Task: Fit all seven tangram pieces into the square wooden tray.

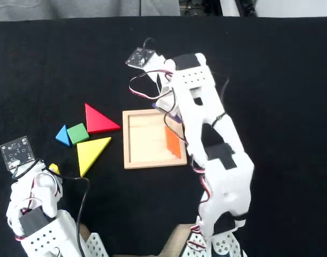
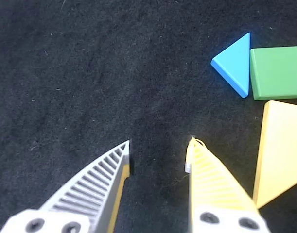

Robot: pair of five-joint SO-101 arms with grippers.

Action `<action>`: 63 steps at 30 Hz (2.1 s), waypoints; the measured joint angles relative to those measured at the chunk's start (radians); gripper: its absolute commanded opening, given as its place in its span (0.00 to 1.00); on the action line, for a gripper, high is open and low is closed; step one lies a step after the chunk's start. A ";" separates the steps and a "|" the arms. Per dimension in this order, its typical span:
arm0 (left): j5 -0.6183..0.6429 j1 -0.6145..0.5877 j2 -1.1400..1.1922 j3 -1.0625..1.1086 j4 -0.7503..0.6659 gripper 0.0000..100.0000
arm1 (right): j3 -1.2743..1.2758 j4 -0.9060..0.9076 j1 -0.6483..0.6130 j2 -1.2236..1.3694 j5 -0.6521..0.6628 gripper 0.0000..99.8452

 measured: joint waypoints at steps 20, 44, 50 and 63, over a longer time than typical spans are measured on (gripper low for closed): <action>0.000 0.000 0.000 0.000 0.000 0.19 | -0.009 -0.017 -0.017 0.106 0.000 0.01; 0.000 0.000 0.000 0.000 0.000 0.19 | -0.012 -0.017 -0.017 0.141 0.000 0.01; 0.000 0.000 0.000 0.000 0.000 0.19 | -0.055 -0.017 -0.017 0.155 -0.026 0.01; 0.000 0.000 0.000 0.000 0.000 0.19 | -0.055 -0.017 -0.049 0.155 -0.051 0.01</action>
